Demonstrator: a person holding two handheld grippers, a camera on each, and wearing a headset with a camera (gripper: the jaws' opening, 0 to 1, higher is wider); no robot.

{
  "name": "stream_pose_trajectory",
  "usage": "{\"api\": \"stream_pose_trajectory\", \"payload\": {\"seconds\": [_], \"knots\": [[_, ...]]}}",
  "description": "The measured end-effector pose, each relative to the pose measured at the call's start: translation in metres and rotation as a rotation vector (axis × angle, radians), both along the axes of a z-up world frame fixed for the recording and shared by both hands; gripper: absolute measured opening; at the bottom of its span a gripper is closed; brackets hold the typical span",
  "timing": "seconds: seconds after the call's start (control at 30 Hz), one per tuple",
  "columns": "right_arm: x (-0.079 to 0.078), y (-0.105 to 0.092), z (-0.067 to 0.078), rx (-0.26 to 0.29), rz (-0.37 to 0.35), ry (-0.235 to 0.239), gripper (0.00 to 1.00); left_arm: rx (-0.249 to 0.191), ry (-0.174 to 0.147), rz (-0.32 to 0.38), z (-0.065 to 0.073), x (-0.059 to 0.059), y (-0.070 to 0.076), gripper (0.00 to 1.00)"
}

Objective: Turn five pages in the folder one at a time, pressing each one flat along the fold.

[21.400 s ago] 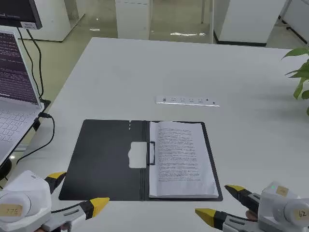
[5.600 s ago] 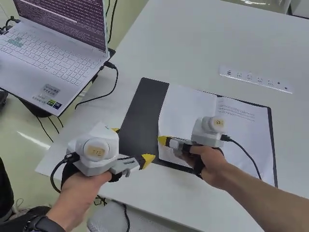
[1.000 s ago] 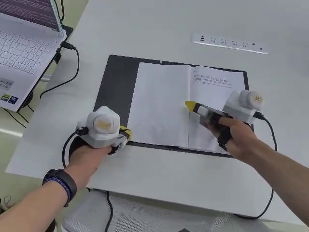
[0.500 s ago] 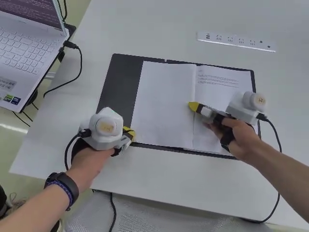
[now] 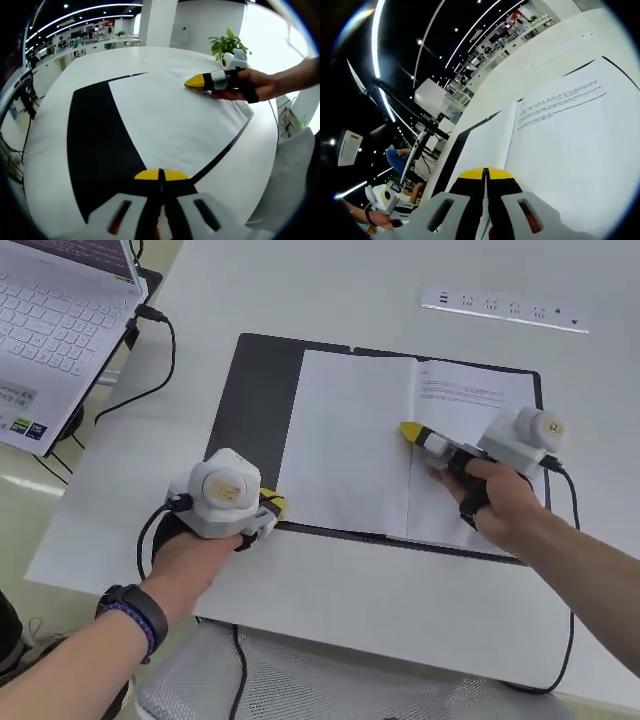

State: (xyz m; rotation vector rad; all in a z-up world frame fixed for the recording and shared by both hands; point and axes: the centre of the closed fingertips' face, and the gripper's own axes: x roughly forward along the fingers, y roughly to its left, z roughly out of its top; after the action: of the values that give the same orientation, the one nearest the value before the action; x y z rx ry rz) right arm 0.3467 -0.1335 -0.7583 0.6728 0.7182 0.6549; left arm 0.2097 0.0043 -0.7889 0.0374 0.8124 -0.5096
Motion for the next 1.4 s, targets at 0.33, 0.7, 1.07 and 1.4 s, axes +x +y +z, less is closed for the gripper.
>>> {"api": "stream_pose_trajectory", "payload": {"seconds": [0.33, 0.7, 1.07, 1.4], "knots": [[0.023, 0.003, 0.005, 0.068, -0.074, 0.013, 0.00, -0.006, 0.003, 0.005, 0.001, 0.002, 0.000, 0.00], [0.064, -0.002, 0.001, 0.122, -0.184, 0.032, 0.00, -0.001, -0.001, 0.002, 0.000, 0.004, 0.000, 0.00], [0.097, 0.002, -0.008, 0.082, -0.168, 0.003, 0.00, 0.009, -0.002, -0.002, -0.001, 0.003, 0.000, 0.00], [0.133, -0.011, -0.019, 0.133, -0.244, -0.011, 0.00, 0.007, 0.006, 0.000, -0.001, 0.004, 0.001, 0.00]]}}
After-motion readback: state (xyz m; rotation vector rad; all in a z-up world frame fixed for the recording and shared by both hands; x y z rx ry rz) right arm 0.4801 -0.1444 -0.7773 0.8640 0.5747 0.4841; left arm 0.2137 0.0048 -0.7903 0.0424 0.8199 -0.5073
